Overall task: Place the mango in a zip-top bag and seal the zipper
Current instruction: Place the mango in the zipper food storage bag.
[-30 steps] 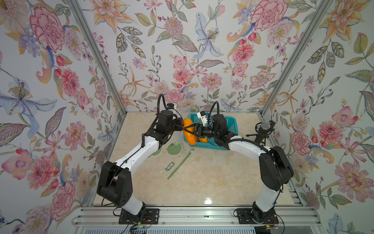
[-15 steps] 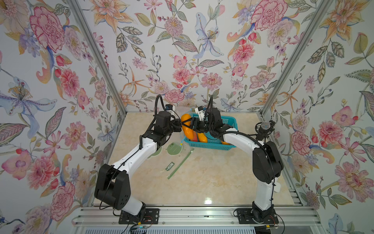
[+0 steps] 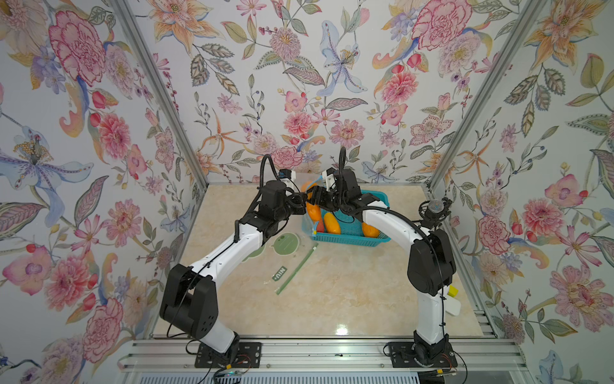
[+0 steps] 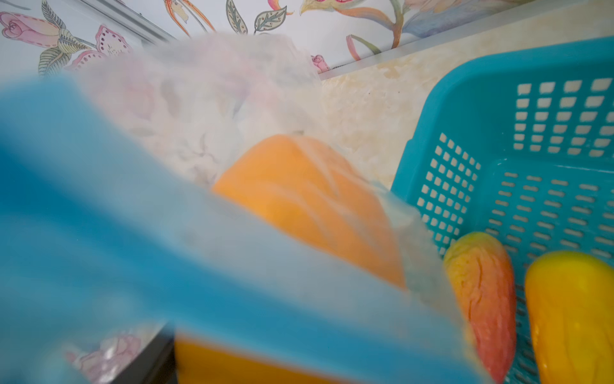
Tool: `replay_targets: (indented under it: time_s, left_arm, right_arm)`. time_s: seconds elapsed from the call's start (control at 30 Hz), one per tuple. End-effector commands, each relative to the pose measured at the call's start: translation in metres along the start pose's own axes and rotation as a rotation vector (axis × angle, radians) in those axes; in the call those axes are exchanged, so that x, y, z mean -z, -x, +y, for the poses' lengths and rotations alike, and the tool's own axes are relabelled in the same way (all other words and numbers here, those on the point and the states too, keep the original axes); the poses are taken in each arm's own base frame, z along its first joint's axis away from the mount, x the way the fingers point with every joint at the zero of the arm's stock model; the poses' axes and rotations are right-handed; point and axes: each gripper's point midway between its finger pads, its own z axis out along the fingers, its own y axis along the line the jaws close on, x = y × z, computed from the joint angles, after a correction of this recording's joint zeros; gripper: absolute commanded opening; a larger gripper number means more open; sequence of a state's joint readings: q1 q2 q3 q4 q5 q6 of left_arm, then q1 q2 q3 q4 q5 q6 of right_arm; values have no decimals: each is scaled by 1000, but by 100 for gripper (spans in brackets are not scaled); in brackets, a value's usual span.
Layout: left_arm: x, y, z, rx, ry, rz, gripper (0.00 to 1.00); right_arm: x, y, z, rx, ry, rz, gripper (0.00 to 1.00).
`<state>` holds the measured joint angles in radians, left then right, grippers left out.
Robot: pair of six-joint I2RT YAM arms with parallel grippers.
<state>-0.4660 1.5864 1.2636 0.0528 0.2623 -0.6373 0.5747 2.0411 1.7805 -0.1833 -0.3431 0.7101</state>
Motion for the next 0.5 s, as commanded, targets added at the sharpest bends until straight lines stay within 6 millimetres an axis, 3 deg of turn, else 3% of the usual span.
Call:
replay_targets:
  time_s: [0.0, 0.23, 0.47]
  left_arm:
    - [-6, 1, -12, 31, -41, 7, 0]
    - [-3, 13, 5, 29, 22, -23, 0]
    - [-3, 22, 16, 39, 54, -42, 0]
  right_arm:
    - [-7, 18, 4, 6, -10, -49, 70]
    - [-1, 11, -1, 40, -23, -36, 100]
    - [27, 8, -6, 61, -40, -41, 99]
